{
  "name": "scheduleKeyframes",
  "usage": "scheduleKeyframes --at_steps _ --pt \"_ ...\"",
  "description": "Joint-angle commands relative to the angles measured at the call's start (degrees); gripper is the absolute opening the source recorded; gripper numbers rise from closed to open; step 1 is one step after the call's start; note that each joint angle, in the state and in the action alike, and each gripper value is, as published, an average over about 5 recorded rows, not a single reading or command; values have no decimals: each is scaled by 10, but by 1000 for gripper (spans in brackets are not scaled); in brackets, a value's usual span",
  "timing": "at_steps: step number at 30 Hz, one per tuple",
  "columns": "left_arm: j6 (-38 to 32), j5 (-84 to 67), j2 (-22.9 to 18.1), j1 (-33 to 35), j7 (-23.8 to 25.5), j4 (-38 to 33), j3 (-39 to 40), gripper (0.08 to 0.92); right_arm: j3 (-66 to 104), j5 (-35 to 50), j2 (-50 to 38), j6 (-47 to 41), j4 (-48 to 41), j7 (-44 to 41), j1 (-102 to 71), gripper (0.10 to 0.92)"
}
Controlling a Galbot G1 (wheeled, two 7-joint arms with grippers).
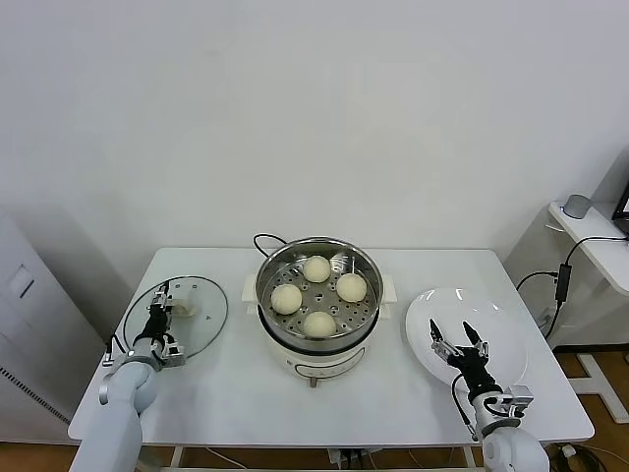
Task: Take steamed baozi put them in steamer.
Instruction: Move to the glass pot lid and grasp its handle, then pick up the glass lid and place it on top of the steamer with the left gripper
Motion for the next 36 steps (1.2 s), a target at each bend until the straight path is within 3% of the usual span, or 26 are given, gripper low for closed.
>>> scheduleKeyframes --at_steps 1,8,14,19,24,29,36 --pt "0 -6 2 -3 -1 15 -2 489 0 -1 1 0 1 0 0 823" --pt "-1 -8 3 -3 -1 13 -4 290 0 -5 3 0 2 0 0 823" --pt "13 -19 5 11 4 -38 -8 151 0 -7 4 0 4 -1 -1 823" --pt "60 -56 6 44 37 -131 -12 144 0 -7 5 0 11 -1 -2 823" --pt "153 -73 -1 99 78 -270 -14 140 2 -6 5 -2 20 -1 -4 823" --pt "259 -54 -18 140 97 -357 -12 135 2 -5 6 -1 26 -1 -6 823" --pt "428 28 -31 192 200 -502 15 135 2 0 5 0 33 -1 -14 823"
